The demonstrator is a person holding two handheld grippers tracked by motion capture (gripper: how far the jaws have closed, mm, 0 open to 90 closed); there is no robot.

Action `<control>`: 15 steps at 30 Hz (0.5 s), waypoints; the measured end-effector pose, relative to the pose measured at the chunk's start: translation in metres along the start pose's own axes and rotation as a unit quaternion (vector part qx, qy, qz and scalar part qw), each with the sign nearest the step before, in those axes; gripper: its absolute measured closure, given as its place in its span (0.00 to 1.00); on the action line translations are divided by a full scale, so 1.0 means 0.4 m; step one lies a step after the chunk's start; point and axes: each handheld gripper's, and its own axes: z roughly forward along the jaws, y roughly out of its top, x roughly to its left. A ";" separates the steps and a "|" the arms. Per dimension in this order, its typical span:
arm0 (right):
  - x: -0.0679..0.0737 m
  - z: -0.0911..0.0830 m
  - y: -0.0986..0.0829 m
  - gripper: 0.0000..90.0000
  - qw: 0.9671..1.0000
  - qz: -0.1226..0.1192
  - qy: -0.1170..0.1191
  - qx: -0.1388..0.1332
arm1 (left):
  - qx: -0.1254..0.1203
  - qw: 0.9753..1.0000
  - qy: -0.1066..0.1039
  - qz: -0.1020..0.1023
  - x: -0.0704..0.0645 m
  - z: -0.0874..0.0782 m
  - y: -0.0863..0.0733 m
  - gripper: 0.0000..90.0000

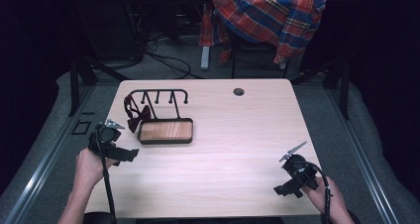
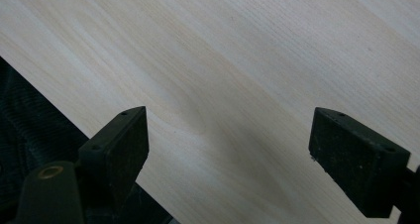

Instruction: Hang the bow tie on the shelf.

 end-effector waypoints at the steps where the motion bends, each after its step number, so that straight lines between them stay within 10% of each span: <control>1: 0.002 0.002 -0.001 0.17 1.000 0.003 -0.002 -0.004 | 0.002 1.000 -0.002 -0.001 -0.002 0.005 -0.009 0.00; 15: 0.007 0.008 0.000 0.17 1.000 -0.009 -0.013 0.004 | 0.034 0.999 -0.025 -0.007 -0.029 0.057 -0.094 0.00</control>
